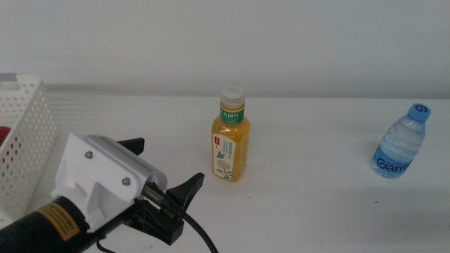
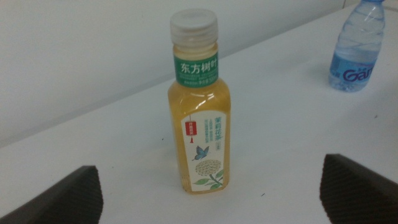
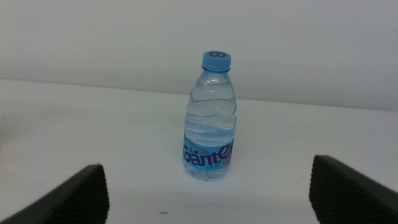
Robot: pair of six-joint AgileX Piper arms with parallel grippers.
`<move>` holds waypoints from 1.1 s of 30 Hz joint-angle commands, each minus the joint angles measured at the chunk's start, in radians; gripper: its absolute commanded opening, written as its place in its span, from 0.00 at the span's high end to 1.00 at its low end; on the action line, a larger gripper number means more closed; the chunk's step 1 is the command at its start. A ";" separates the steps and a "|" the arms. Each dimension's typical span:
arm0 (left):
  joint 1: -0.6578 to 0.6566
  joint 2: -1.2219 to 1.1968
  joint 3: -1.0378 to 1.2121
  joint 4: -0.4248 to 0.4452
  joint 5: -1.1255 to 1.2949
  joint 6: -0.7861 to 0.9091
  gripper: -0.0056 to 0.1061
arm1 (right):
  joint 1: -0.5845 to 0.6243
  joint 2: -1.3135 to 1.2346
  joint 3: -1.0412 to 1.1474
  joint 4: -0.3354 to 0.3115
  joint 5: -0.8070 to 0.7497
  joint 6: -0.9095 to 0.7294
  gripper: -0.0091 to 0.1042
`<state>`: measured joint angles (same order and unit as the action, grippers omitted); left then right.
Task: Use arms to grab the bottles and put them into the dustbin to the left of the table.
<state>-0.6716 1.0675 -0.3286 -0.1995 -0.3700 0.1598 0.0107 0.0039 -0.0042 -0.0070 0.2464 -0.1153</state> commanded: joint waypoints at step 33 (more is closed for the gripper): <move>-0.116 0.690 -0.180 -0.160 -0.582 -0.134 0.11 | -0.005 -0.041 0.043 -0.008 -0.002 -0.006 0.16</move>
<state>-0.7788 1.7350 -0.4876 -0.3464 -0.9333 0.0359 0.0107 0.0039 -0.0042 -0.0070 0.2464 -0.1153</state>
